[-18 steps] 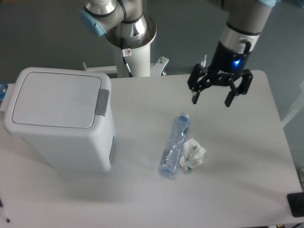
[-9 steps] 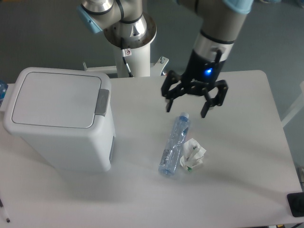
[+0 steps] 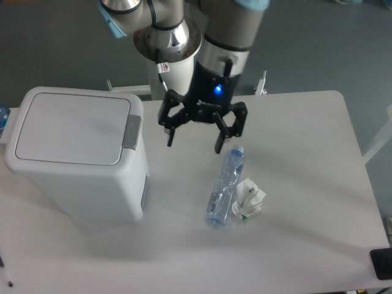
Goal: Open the trash can
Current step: 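Move the open gripper over to the grey tab on the trash can lid, then lower the gripper finger against the grey lid tab and press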
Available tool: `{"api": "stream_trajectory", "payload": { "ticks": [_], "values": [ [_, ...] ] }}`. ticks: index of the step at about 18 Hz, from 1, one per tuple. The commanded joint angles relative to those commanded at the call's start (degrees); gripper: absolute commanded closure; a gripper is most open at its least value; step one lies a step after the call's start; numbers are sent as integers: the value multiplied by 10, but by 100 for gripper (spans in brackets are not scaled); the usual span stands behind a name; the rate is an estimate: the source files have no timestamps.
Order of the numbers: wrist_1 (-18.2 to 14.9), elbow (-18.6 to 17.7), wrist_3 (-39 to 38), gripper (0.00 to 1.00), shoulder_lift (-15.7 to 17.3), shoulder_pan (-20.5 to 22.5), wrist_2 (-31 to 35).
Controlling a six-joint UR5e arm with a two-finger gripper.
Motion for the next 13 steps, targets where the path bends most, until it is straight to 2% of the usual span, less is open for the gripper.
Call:
{"api": "stream_trajectory", "payload": {
  "ticks": [4, 8, 13],
  "values": [
    [37, -34, -5, 0, 12, -18, -1],
    [54, -31, -4, 0, 2, -19, 0],
    [56, -34, -3, 0, 5, -19, 3]
  ]
}}
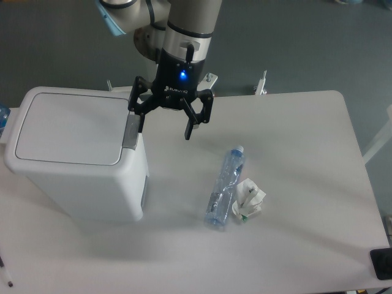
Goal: Open the trash can
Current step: 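Lower the gripper finger against the grey lid tab and press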
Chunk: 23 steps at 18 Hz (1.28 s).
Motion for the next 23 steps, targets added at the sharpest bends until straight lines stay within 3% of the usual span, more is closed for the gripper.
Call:
{"api": "stream_trajectory", "payload": {
  "ticks": [23],
  "values": [
    [6, -10, -19, 0, -4, -10, 2]
  ]
}}
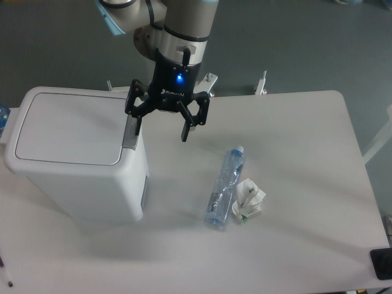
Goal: Open the trash can
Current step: 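Lower the gripper finger against the grey lid tab and press, then push down on the tab to pop the lid open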
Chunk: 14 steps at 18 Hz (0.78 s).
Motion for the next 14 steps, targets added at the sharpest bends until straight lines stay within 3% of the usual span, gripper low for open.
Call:
{"api": "stream_trajectory", "payload": {
  "ticks": [14],
  "values": [
    [0, -1, -2, 0, -10, -1, 1]
  ]
}}
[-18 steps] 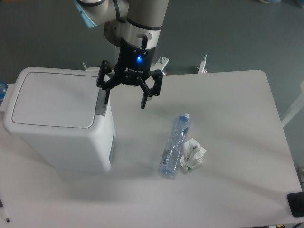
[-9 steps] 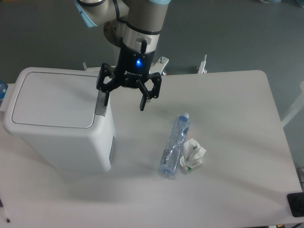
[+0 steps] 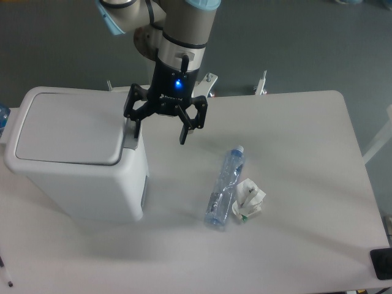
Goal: Open the trash can
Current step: 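Push down on the tab to pop the lid open, then lift the gripper up and away from the opened trash can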
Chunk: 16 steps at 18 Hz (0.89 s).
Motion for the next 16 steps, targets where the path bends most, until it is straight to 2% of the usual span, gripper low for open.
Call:
{"api": "stream_trajectory", "payload": {
  "ticks": [4, 8, 13, 16],
  "values": [
    [2, 5, -1, 0, 1, 0, 0],
    [1, 43, 2, 0, 2, 8, 0],
    [25, 48, 54, 0, -7, 103, 5],
    [40, 51, 149, 0, -41, 154, 8]
  ]
}}
